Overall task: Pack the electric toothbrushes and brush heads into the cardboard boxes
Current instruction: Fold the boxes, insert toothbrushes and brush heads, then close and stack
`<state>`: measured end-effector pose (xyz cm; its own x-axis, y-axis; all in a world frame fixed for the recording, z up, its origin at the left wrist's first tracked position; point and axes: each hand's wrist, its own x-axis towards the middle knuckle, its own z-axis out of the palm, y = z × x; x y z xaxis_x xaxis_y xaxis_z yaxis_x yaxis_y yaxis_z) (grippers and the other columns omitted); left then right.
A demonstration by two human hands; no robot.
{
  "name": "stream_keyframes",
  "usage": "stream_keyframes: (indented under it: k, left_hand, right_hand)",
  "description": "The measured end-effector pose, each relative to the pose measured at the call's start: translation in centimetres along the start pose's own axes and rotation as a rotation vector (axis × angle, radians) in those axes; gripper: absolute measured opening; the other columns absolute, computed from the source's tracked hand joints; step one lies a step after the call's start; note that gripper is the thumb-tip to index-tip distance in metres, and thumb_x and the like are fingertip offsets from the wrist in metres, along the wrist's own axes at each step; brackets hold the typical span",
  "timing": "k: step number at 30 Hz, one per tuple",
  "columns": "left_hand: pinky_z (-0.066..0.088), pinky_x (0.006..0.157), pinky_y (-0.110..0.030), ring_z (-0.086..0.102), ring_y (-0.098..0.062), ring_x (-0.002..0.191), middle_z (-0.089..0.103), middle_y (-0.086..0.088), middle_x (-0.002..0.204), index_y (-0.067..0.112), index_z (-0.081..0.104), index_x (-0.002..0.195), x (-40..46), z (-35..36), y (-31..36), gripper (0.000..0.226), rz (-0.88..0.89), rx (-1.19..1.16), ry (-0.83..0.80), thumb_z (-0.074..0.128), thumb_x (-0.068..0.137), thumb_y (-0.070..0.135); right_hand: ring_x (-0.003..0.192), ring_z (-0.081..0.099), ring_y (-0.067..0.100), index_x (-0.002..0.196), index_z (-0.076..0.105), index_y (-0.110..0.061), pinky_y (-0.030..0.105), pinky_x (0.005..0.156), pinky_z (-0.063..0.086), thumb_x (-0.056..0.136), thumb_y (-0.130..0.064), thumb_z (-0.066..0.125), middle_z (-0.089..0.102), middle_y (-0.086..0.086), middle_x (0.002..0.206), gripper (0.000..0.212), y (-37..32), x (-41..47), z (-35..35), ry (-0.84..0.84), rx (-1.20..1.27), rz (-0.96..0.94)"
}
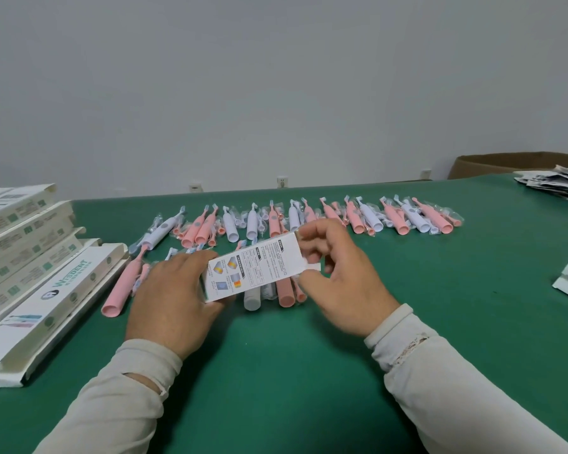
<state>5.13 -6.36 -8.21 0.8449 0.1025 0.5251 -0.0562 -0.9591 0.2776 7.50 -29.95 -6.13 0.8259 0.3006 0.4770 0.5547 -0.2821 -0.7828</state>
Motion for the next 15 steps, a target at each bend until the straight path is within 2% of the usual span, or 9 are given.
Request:
stream_keyframes:
  k: [2,4,6,8,11,13,15]
  left_hand:
    - [0.047,0.088,-0.041,0.053,-0.025,0.107,0.064,0.003,0.116,0.033,0.058,0.128,0.1,0.0,-0.1,0.057,-0.013,-0.001,-0.007,0.08,0.076,0.04]
    - [0.047,0.088,-0.041,0.053,-0.025,0.106,0.064,0.003,0.116,0.033,0.058,0.128,0.0,0.0,-0.3,0.058,-0.017,-0.009,-0.007,0.081,0.076,0.039]
    - [0.047,0.087,-0.041,0.053,-0.024,0.105,0.064,0.003,0.115,0.033,0.058,0.129,0.0,0.0,-0.3,0.058,-0.018,-0.009,-0.008,0.08,0.076,0.041]
    - [0.047,0.087,-0.042,0.052,-0.024,0.105,0.063,0.003,0.116,0.034,0.058,0.128,0.0,0.0,-0.3,0.057,-0.02,-0.008,-0.012,0.08,0.076,0.043]
    - [0.047,0.086,-0.041,0.051,-0.024,0.105,0.063,0.004,0.116,0.034,0.057,0.128,0.0,0.0,-0.3,0.057,-0.021,-0.006,-0.014,0.079,0.077,0.043]
    - [0.046,0.087,-0.04,0.051,-0.023,0.105,0.063,0.005,0.116,0.035,0.056,0.129,0.0,0.0,-0.3,0.056,-0.024,-0.009,-0.02,0.079,0.078,0.042]
    - [0.046,0.088,-0.04,0.051,-0.023,0.105,0.063,0.005,0.116,0.035,0.057,0.128,0.0,-0.1,-0.3,0.055,-0.013,-0.015,-0.022,0.079,0.078,0.043]
  right_hand:
    - [0.107,0.049,-0.001,0.122,0.045,-0.04,0.017,0.089,0.039,0.073,-0.025,0.058,0.055,-0.022,0.122,0.052,0.1,0.1,-0.8,0.05,-0.192,-0.057]
    - [0.133,0.037,0.004,0.139,0.037,-0.047,0.027,0.11,0.032,0.074,-0.027,0.056,0.042,-0.023,0.14,0.071,0.3,0.2,-1.5,0.029,-0.316,-0.07]
    - [0.147,0.02,0.005,0.147,0.032,-0.05,0.033,0.119,0.021,0.075,-0.027,0.051,0.029,-0.021,0.154,0.078,0.4,0.1,-1.7,-0.023,-0.353,-0.041]
    - [0.149,0.017,0.003,0.149,0.035,-0.047,0.036,0.123,0.021,0.08,-0.028,0.05,0.026,-0.018,0.158,0.073,0.6,0.1,-1.6,-0.034,-0.305,-0.031]
    - [0.142,0.03,0.001,0.142,0.049,-0.04,0.034,0.118,0.033,0.088,-0.029,0.052,0.034,-0.018,0.154,0.055,0.8,0.0,-1.5,0.008,-0.213,-0.035]
    - [0.135,0.04,-0.002,0.133,0.059,-0.034,0.031,0.113,0.039,0.093,-0.021,0.059,0.04,-0.018,0.149,0.042,1.0,0.0,-1.4,0.038,-0.163,-0.036]
    - [0.13,0.045,-0.002,0.127,0.063,-0.033,0.028,0.109,0.043,0.094,-0.015,0.063,0.044,-0.018,0.144,0.037,1.2,0.1,-1.2,0.06,-0.127,-0.035]
